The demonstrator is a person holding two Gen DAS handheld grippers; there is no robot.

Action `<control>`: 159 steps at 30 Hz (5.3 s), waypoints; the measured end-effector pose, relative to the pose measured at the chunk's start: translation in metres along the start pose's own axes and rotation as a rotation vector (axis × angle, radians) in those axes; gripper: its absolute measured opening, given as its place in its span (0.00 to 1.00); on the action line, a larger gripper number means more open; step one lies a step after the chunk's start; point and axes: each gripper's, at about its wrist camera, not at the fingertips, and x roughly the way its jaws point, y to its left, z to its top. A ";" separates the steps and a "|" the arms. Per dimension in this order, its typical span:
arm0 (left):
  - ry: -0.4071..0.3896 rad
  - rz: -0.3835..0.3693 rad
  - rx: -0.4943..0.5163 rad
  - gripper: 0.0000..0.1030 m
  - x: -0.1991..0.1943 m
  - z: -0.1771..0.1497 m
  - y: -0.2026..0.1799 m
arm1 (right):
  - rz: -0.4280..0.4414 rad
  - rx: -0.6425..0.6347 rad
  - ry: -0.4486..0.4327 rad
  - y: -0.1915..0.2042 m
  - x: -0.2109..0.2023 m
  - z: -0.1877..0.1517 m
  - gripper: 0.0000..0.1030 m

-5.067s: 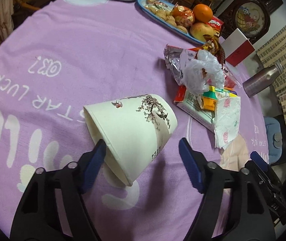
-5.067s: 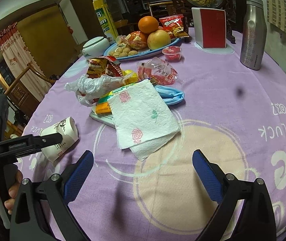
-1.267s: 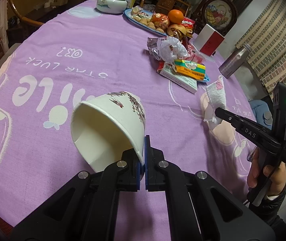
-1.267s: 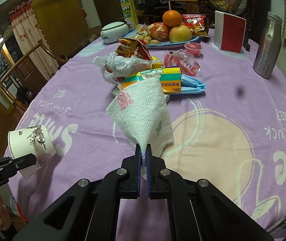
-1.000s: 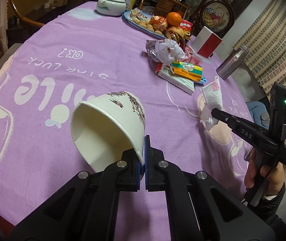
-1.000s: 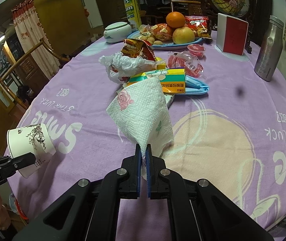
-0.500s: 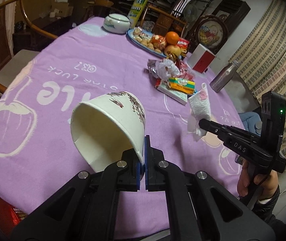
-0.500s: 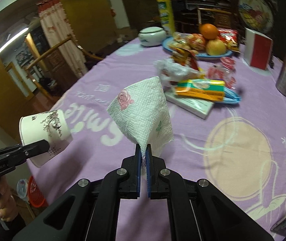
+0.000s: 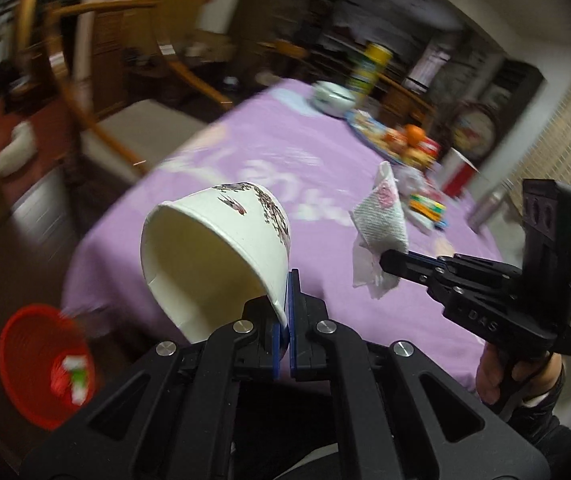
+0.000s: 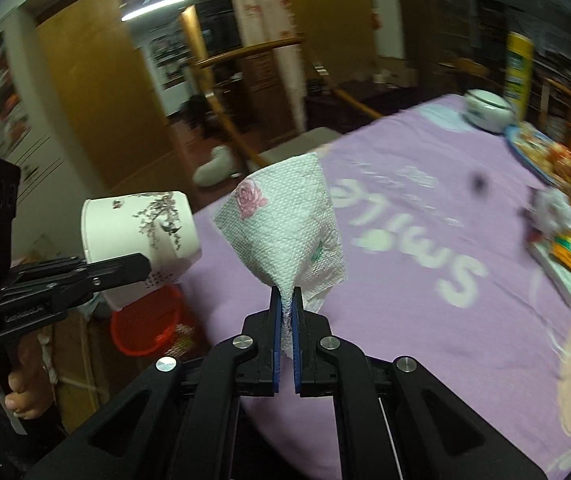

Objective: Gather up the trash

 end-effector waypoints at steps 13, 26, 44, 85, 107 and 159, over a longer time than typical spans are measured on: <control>0.123 0.443 -0.352 0.03 -0.006 -0.078 0.184 | 0.239 -0.278 0.257 0.176 0.132 0.004 0.05; 0.247 0.576 -0.523 0.03 0.039 -0.128 0.281 | 0.285 -0.307 0.505 0.252 0.276 -0.021 0.05; 0.285 0.604 -0.613 0.28 0.047 -0.134 0.307 | 0.303 -0.322 0.561 0.257 0.321 -0.038 0.32; 0.060 0.565 -0.042 0.85 0.037 -0.010 0.045 | -0.122 -0.029 -0.011 -0.026 0.022 0.010 0.94; 0.149 0.322 0.316 0.93 0.171 0.030 -0.144 | -0.390 0.354 0.012 -0.204 -0.030 -0.043 0.94; 0.279 0.141 0.329 0.26 0.343 0.135 -0.294 | -0.496 0.740 -0.039 -0.350 -0.058 -0.083 0.95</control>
